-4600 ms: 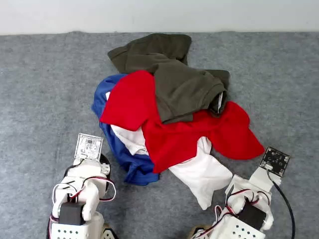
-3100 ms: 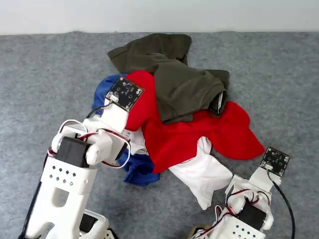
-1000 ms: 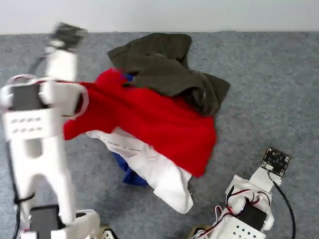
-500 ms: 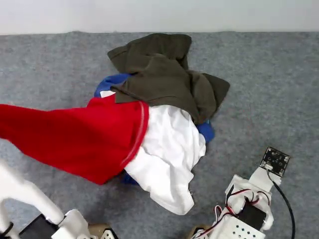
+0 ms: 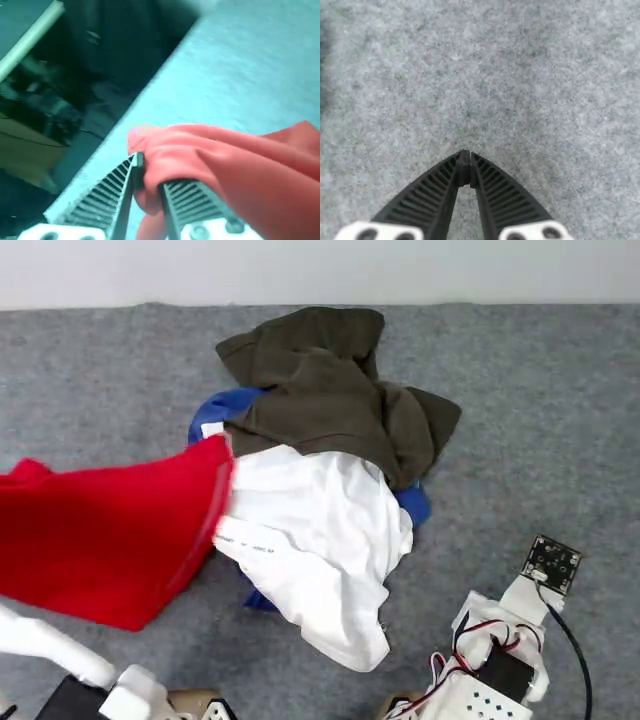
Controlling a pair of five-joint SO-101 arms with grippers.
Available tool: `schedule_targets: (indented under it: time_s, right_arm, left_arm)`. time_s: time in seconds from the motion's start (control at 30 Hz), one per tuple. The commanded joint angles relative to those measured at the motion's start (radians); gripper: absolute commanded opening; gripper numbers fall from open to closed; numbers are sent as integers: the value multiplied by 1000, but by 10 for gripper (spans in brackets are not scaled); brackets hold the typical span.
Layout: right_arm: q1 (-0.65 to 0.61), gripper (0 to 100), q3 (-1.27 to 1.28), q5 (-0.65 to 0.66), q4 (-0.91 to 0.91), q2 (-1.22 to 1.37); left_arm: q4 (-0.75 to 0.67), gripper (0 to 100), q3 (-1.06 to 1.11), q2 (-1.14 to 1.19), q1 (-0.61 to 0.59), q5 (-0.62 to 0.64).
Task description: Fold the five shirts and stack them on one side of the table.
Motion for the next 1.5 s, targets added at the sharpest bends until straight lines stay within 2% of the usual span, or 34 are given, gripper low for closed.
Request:
schedule_targets:
  time_s: [0.0,0.17,0.23,0.3,0.37,0.43,0.47,0.63,0.9,1.03,1.23,1.33,1.47]
  right_arm:
    - [16,11,14,-6,4,-2]
    - [16,11,14,-6,4,-2]
    - [16,11,14,-6,4,-2]
    - [16,11,14,-6,4,-2]
    - [16,11,14,-6,4,-2]
    - [16,11,14,-6,4,-2]
    - [16,11,14,-6,4,-2]
    - [16,11,14,-6,4,-2]
    - [16,11,14,-6,4,-2]
    - [16,11,14,-6,4,-2]
    - [16,11,14,-6,4,-2]
    - [16,11,14,-6,4,-2]
    - [16,11,14,-6,4,-2]
  left_arm:
    - [-123,13,-8,-46,-74,-12]
    - [-124,13,-5,-46,-91,-15]
    - [-95,14,-5,-41,-61,-23]
    - [-37,16,-2,-38,-23,-92]
    - [52,25,-2,-44,28,-224]
    - [129,70,-10,-49,66,-322]
    - [158,102,-22,-58,77,-331]
    - [229,236,-39,-143,137,-298]
    - [385,240,-38,-275,347,-293]
    - [497,240,-38,-288,493,-232]
    - [601,240,-35,-227,609,-118]
    - [683,240,-33,-178,738,-72]
    - [740,242,-33,-80,988,44]
